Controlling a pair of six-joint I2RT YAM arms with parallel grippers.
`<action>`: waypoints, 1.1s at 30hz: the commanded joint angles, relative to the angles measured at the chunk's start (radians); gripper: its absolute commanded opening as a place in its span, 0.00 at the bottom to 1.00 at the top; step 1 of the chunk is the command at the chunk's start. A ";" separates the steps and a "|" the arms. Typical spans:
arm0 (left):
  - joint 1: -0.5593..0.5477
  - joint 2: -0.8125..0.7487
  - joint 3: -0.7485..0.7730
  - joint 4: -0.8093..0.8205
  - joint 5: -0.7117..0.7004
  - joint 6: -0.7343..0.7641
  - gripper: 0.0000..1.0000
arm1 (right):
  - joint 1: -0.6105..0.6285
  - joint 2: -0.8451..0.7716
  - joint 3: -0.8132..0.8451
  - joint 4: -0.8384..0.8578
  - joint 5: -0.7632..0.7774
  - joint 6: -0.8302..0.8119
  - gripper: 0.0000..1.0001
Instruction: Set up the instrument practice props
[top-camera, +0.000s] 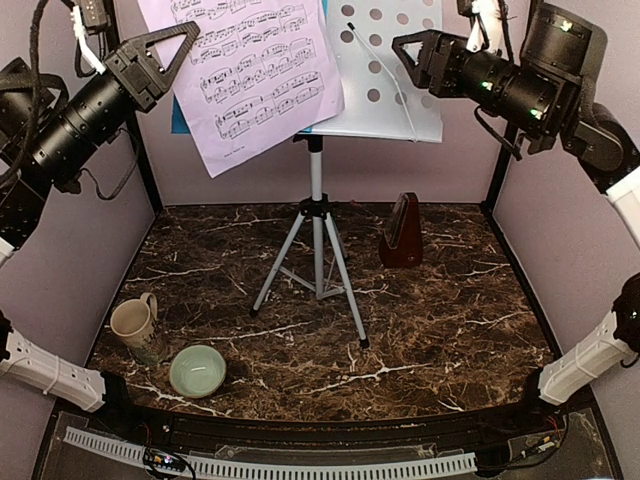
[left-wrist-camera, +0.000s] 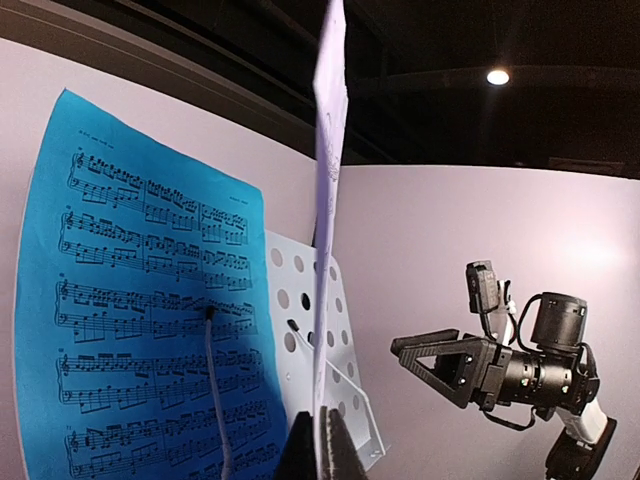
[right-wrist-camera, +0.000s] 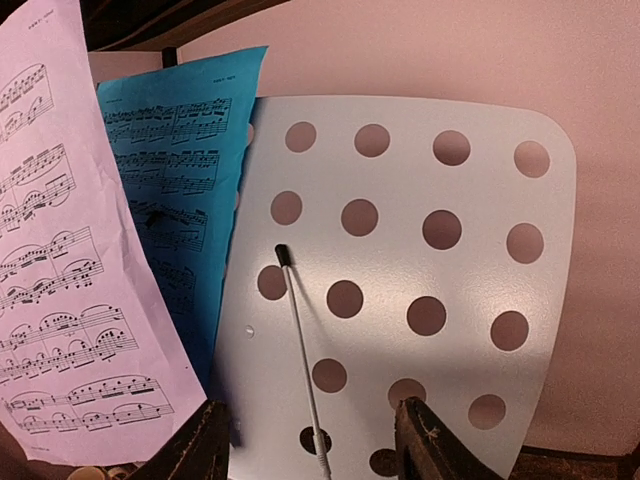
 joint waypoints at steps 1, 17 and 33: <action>0.001 0.032 0.062 -0.055 -0.094 0.053 0.00 | -0.024 0.079 0.119 -0.099 0.077 -0.062 0.57; 0.001 0.109 0.107 -0.018 -0.088 0.110 0.00 | -0.061 0.252 0.273 -0.117 0.068 -0.159 0.46; 0.001 0.173 0.209 -0.038 -0.176 0.229 0.00 | -0.062 0.234 0.175 0.005 0.062 -0.218 0.03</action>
